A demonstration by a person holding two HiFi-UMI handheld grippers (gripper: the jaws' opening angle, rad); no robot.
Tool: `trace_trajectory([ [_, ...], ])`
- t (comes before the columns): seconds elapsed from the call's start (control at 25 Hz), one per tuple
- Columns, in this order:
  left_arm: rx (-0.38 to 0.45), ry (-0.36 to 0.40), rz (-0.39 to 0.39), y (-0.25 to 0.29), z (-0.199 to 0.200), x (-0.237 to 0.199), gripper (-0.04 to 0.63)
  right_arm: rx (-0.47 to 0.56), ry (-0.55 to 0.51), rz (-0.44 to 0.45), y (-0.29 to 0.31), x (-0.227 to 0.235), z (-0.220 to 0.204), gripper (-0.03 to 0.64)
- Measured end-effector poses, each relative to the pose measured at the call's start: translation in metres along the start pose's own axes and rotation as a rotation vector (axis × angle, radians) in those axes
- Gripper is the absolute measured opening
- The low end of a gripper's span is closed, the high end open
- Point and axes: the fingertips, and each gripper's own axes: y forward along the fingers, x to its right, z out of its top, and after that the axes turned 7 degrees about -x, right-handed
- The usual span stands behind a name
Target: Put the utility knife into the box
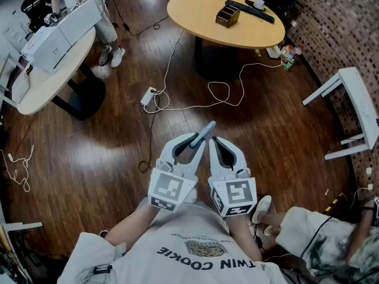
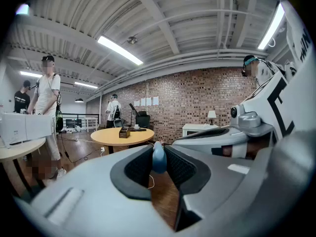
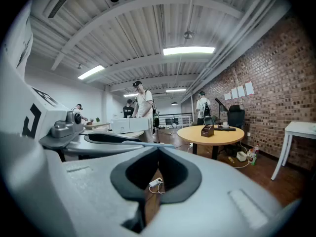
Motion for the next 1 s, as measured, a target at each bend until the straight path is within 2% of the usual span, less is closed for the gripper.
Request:
trace_trajectory([
  [0.48, -0.011, -0.015, -0.005, 0.045, 0.001, -0.052, 0.077, -0.027, -0.008, -0.010, 0.065, 0.019, 0.009, 0.003],
  [0.76, -0.014, -0.016, -0.030, 0.083, 0.003, -0.110, 0.077, -0.040, -0.011, -0.033, 0.132, 0.029, 0.025, 0.003],
  [1.0, -0.010, -0.001, -0.050, 0.113, 0.014, -0.177, 0.077, -0.037, -0.009, -0.061, 0.200, 0.033, 0.053, 0.003],
])
